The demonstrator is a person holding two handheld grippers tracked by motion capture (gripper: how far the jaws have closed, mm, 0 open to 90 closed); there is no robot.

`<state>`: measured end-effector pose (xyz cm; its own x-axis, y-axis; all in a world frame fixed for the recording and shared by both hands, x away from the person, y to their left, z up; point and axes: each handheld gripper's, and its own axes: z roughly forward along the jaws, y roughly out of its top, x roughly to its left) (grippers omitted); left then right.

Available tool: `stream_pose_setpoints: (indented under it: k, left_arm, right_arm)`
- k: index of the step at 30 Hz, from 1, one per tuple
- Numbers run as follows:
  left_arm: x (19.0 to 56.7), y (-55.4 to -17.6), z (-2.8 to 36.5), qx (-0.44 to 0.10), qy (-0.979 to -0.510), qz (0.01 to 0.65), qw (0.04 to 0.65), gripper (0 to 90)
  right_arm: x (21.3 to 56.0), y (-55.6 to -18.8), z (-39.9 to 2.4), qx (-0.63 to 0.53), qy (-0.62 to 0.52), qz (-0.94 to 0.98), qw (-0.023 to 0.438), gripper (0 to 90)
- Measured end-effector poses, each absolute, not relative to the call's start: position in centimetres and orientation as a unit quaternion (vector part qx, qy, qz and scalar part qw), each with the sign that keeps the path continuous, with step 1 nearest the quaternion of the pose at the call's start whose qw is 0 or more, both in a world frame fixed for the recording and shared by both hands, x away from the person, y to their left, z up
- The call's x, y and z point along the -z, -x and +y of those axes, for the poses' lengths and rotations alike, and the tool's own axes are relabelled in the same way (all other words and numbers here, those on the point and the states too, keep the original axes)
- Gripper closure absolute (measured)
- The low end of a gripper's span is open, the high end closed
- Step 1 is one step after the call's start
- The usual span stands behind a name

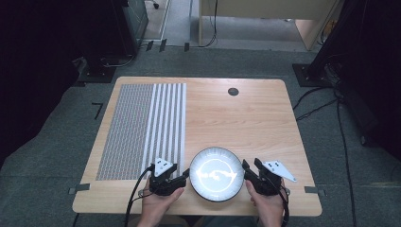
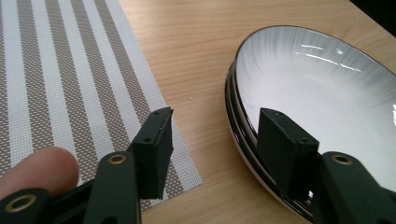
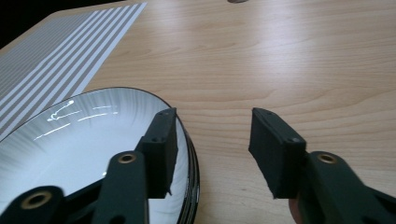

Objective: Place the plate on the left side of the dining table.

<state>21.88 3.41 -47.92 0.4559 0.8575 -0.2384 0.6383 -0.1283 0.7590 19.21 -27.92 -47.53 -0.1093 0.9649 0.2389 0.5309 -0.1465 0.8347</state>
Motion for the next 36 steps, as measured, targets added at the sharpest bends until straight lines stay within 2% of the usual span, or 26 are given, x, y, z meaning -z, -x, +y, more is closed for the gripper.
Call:
stream_pose_setpoints:
  k: [4,8,10,15,20,26,36]
  left_arm:
    - [47.7,-22.1,3.0,-0.140,-0.738,0.502,0.429,50.7]
    - [47.5,-21.7,2.8,-0.152,-0.737,0.490,0.441,51.7]
    - [47.5,-21.5,2.7,-0.149,-0.736,0.487,0.446,52.2]
    - [48.0,-21.3,1.9,-0.144,-0.752,0.472,0.437,52.7]
    - [48.3,-21.2,1.5,-0.147,-0.759,0.468,0.428,62.1]
    - [48.5,-21.6,1.7,-0.124,-0.764,0.463,0.431,69.5]
    - [48.7,-21.5,1.5,-0.120,-0.770,0.455,0.432,75.2]
  right_arm:
    - [47.8,-19.2,-27.8,-0.447,-0.604,0.620,0.228,65.1]
    - [48.1,-19.4,-27.6,-0.447,-0.596,0.628,0.225,66.6]
    - [48.6,-19.6,-27.7,-0.453,-0.596,0.630,0.206,69.6]
    - [48.8,-19.6,-27.9,-0.456,-0.604,0.624,0.191,72.6]
    - [49.0,-19.7,-28.1,-0.446,-0.618,0.622,0.178,75.8]
    - [49.4,-20.0,-28.0,-0.440,-0.629,0.622,0.154,80.2]
    - [49.4,-20.1,-28.0,-0.443,-0.639,0.610,0.148,83.2]
